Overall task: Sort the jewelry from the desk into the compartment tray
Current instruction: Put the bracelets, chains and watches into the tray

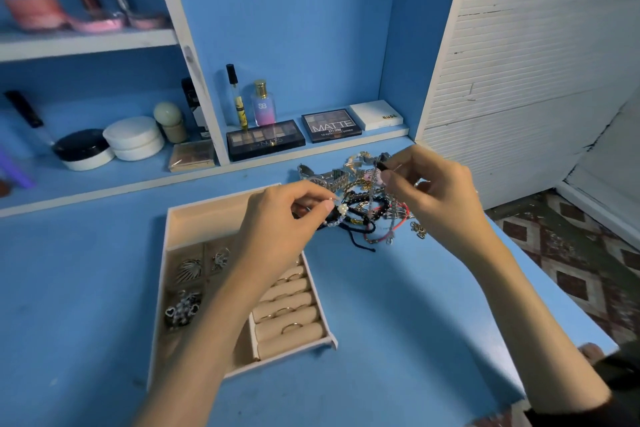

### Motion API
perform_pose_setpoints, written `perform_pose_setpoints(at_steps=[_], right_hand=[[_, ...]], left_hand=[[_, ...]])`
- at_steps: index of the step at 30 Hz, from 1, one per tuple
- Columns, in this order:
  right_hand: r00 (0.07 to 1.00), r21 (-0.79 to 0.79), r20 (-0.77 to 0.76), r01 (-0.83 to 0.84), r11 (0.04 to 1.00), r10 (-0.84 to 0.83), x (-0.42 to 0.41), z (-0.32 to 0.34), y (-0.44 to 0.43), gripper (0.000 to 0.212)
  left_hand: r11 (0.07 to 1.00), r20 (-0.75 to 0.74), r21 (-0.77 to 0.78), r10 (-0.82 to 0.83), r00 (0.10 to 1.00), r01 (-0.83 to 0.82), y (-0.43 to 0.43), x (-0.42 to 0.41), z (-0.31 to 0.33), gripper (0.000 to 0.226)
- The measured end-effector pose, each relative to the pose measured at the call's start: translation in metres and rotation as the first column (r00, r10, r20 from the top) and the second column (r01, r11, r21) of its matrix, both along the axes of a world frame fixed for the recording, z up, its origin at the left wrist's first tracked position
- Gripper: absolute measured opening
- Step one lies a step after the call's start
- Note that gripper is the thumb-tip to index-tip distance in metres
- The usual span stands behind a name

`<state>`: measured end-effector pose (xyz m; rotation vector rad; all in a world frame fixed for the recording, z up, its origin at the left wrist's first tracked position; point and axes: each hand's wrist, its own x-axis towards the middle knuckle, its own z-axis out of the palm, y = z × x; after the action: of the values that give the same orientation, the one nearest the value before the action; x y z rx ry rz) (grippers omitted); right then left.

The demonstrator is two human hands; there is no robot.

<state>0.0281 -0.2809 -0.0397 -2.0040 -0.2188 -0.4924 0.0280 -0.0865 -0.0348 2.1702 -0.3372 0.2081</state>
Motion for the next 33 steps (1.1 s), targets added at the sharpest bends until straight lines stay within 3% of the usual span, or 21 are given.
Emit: perform_pose_setpoints(at_steps=[8,20,23,28,33], right_hand=[[0.994,0.04,0.109,-0.001,0.999,-0.003,-0.002,0.041,0.024,0.015],[0.974,0.1,0.153,-0.186,0.977,0.17,-0.016,0.058,0.079,0.013],[0.962,0.102,0.158,-0.239,0.966,0.222,-0.02,0.056,0.093,0.017],[0.948,0.084,0.153,-0.294,0.952,0.28,-0.024,0.056,0.115,0.022],[0.93,0.065,0.122,-0.357,0.932,0.348,-0.03,0.056,0.132,0.016]], left_hand=[[0.997,0.031,-0.051,0.06,0.998,-0.059,0.015,-0.002,0.011,0.009],[0.983,0.011,-0.083,0.163,0.987,-0.161,0.078,-0.027,0.011,0.012],[0.98,-0.026,-0.055,0.189,0.982,-0.19,0.097,-0.032,0.003,0.02],[0.981,-0.077,0.003,0.191,0.979,-0.191,0.113,-0.042,-0.008,0.011],[0.962,-0.139,0.273,0.021,0.99,0.018,0.128,-0.058,-0.003,0.01]])
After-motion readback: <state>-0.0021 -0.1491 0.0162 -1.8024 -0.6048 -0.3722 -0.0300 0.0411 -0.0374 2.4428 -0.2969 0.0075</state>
